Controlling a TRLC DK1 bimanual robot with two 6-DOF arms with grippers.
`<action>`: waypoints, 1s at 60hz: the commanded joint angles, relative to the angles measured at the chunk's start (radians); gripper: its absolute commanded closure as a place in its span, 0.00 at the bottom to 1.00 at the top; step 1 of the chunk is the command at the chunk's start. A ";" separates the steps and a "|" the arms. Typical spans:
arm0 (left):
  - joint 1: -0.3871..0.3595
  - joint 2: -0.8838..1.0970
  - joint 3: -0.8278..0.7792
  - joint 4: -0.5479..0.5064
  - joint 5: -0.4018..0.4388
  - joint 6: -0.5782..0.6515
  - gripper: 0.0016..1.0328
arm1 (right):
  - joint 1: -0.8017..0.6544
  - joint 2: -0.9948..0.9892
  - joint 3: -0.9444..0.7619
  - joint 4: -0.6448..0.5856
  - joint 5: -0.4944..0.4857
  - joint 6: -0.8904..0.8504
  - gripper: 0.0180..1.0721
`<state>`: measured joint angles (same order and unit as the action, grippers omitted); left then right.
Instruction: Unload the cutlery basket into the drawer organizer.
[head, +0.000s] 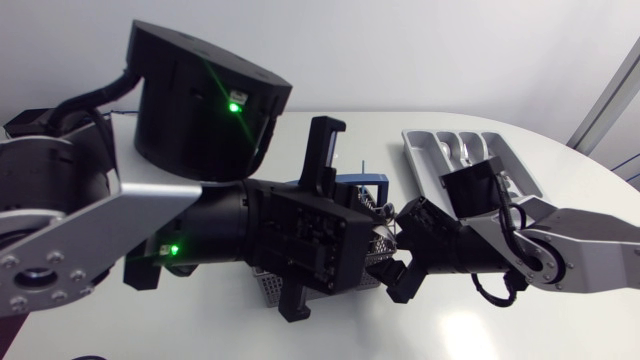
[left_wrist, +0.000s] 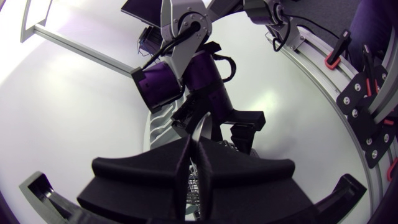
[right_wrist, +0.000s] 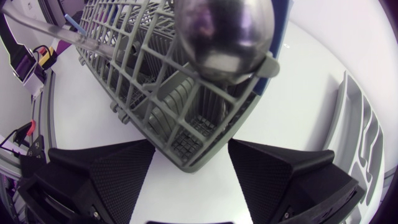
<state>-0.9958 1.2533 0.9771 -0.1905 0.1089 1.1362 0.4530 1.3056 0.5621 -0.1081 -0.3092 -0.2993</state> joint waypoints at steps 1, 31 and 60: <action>-0.004 0.006 0.051 -0.015 0.014 0.050 0.97 | 0.009 0.024 0.024 0.001 0.005 -0.017 0.20; -0.004 -0.022 0.137 -0.099 0.015 0.076 0.96 | 0.010 0.009 0.032 -0.027 0.005 -0.017 0.20; -0.049 -0.092 0.061 -0.194 0.023 0.071 0.96 | 0.047 -0.012 0.045 -0.058 0.016 0.023 0.20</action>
<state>-1.0317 1.1862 1.0748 -0.3706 0.1265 1.1870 0.4889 1.3014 0.5800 -0.1429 -0.2977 -0.2951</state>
